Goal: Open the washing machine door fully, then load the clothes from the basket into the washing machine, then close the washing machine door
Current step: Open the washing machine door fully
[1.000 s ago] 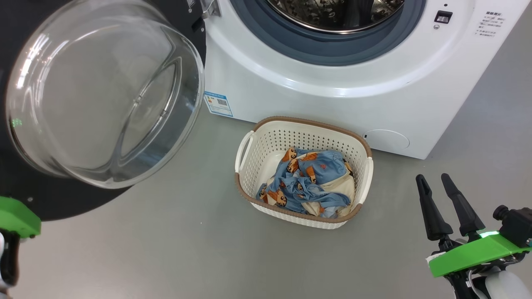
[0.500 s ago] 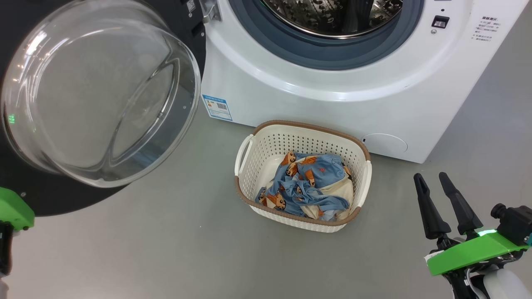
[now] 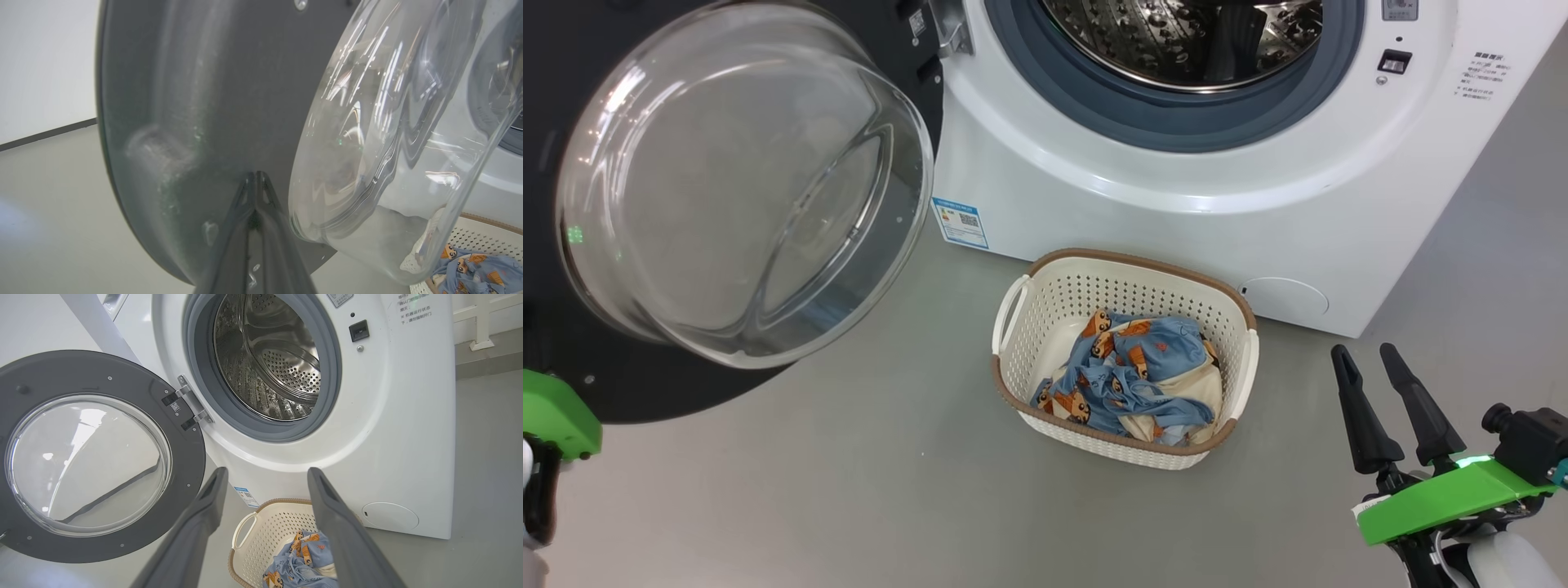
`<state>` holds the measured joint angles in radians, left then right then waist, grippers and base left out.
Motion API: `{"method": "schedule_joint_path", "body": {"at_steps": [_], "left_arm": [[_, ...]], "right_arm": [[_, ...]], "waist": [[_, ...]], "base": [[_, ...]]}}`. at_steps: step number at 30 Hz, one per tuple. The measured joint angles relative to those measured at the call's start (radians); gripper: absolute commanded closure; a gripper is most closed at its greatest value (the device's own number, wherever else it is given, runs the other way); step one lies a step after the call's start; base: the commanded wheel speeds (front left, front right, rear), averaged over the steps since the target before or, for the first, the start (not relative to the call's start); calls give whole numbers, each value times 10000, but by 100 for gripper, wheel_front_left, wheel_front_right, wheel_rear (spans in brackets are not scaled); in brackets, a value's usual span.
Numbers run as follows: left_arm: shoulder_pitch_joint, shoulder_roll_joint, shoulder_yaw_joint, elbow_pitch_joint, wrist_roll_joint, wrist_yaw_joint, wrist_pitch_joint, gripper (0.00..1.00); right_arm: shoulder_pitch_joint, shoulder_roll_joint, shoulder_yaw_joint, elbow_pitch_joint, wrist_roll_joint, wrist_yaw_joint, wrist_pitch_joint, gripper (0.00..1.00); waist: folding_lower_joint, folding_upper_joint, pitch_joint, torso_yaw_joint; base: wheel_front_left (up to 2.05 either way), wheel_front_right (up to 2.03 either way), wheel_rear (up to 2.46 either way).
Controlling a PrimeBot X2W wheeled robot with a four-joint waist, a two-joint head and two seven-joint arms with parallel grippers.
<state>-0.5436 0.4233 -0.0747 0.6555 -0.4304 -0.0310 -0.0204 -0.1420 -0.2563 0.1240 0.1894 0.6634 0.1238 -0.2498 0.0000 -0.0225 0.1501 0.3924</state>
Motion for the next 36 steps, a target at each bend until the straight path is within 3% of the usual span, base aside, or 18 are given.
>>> {"method": "schedule_joint_path", "body": {"at_steps": [15,30,33,34,36], "left_arm": [[112,-102,-163,-481,-84,-84,-268,100],[1417,-476,-245,-2374,-445,94,-353,100],[1715,-656,-238,-2888,-629,192,-389,55],[1827,-700,-228,-3055,-635,199,-435,5],[2058,-788,-228,-3384,-660,330,-445,0]], "right_arm": [[7,52,8,8,0,0,0,0],[244,61,-50,19,2,0,0,0],[243,59,-58,42,2,0,0,0],[243,59,-54,44,2,0,0,0],[242,58,-48,44,2,0,0,0]], "waist": [[0,0,-144,24],[0,0,-305,-87],[0,1,-311,-143],[0,0,-306,-166],[0,0,-280,-217]], "base": [[0,0,0],[0,0,0],[0,0,0],[0,0,0],[0,0,0]]}}
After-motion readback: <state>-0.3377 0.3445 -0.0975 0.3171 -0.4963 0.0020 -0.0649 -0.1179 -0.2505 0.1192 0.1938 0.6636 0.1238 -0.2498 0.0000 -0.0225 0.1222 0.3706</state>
